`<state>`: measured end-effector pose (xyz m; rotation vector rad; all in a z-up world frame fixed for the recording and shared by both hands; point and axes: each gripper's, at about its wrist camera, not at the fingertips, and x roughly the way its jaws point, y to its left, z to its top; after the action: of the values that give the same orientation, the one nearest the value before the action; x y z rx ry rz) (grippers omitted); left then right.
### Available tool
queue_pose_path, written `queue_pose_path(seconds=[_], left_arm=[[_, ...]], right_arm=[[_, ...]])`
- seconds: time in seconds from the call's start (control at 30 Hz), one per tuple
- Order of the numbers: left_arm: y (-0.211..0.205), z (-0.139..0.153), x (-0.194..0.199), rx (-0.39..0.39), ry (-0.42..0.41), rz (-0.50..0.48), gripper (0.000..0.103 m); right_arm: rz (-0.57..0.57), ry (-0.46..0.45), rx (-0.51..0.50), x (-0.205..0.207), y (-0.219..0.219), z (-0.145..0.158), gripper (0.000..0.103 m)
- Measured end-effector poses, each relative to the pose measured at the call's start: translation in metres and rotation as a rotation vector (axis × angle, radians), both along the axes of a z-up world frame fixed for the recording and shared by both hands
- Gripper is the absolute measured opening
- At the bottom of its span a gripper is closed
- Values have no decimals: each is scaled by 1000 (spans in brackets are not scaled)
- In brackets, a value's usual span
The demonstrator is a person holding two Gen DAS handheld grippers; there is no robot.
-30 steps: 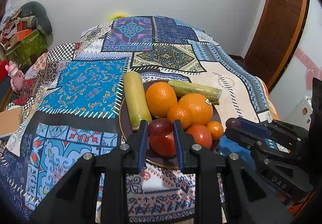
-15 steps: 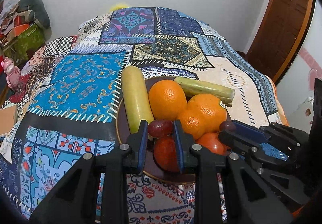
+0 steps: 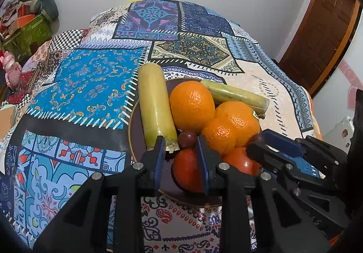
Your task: Organize fruits
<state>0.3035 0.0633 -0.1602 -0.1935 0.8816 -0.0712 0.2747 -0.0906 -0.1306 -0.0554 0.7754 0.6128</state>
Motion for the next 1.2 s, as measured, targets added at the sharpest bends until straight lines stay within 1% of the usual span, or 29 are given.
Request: queue_pose_path(seconds=[0.1, 0.2, 0.3, 0.4, 0.6, 0.77, 0.9, 0.97, 1.0, 1.03, 1.07, 1.13, 1.2], left_arm=[[2, 1, -2, -13, 0, 2, 30], [2, 6, -8, 2, -17, 4, 30], [-1, 18, -21, 24, -54, 3, 30], [-3, 33, -36, 29, -91, 0, 30], [-9, 76, -79, 31, -206, -16, 30], [-18, 122, -128, 57, -335, -21, 30], [-24, 150, -163, 73, -418, -24, 30], [-26, 164, -183, 75, -464, -21, 34], [-27, 169, -191, 79, -483, -17, 39], [-28, 175, -200, 86, -505, -12, 44], [-29, 181, -210, 97, -533, -8, 47], [-32, 189, -228, 118, -580, -5, 60], [-34, 193, -240, 130, -608, 2, 66]], right_arm=[[0, -9, -1, -2, -2, 3, 32], [-3, -23, 2, -5, -4, 9, 32], [-9, -47, 11, -11, -8, 20, 32], [-19, -82, 28, -21, -14, 36, 32], [-37, -162, 74, -55, -27, 75, 32], [-52, -248, 112, -94, -38, 113, 32], [-59, -308, 148, -125, -45, 137, 32], [-63, -338, 167, -141, -48, 147, 32], [-64, -348, 174, -147, -49, 151, 33], [-66, -359, 182, -154, -50, 155, 36], [-69, -372, 191, -162, -52, 159, 40], [-75, -393, 203, -173, -54, 163, 45], [-83, -414, 208, -184, -55, 168, 48]])
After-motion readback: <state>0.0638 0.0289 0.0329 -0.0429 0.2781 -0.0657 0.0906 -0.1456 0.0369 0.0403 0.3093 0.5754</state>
